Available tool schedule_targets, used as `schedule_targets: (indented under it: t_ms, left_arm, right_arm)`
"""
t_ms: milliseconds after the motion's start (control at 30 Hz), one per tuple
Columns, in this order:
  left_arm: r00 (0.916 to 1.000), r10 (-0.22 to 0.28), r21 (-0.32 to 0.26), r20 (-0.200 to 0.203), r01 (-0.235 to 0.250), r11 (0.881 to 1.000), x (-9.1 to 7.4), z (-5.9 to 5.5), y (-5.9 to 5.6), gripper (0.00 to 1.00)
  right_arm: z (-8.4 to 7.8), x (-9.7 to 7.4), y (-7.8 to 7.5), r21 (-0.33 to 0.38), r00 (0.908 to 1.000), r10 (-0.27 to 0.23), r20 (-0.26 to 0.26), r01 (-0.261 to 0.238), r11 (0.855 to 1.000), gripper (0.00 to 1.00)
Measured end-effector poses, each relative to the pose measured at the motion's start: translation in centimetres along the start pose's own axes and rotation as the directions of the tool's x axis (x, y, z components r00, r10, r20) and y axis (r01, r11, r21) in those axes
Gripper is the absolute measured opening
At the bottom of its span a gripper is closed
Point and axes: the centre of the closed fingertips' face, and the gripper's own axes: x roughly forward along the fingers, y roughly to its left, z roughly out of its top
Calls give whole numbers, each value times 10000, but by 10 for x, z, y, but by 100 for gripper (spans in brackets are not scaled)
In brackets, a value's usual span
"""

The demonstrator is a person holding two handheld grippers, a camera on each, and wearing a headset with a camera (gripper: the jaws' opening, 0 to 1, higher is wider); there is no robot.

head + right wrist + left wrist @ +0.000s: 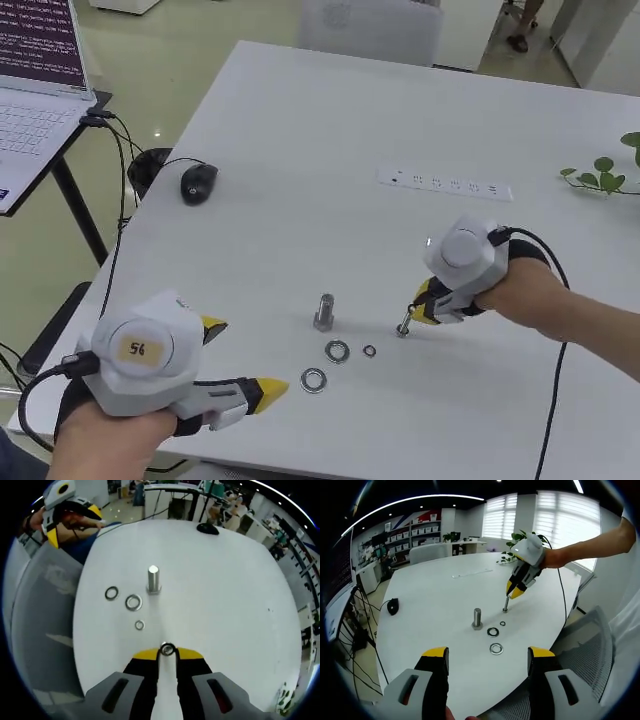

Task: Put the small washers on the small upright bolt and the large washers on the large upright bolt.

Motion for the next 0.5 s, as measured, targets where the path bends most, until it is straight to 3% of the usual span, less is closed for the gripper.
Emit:
schedule_targets:
  t_ms: [500]
  left_arm:
    - [10000, -13, -2, 5, 13, 10000, 1, 2, 1, 63]
  right_arm:
    - [-5, 6, -1, -13, 9996, 117, -252, -118, 9999, 14]
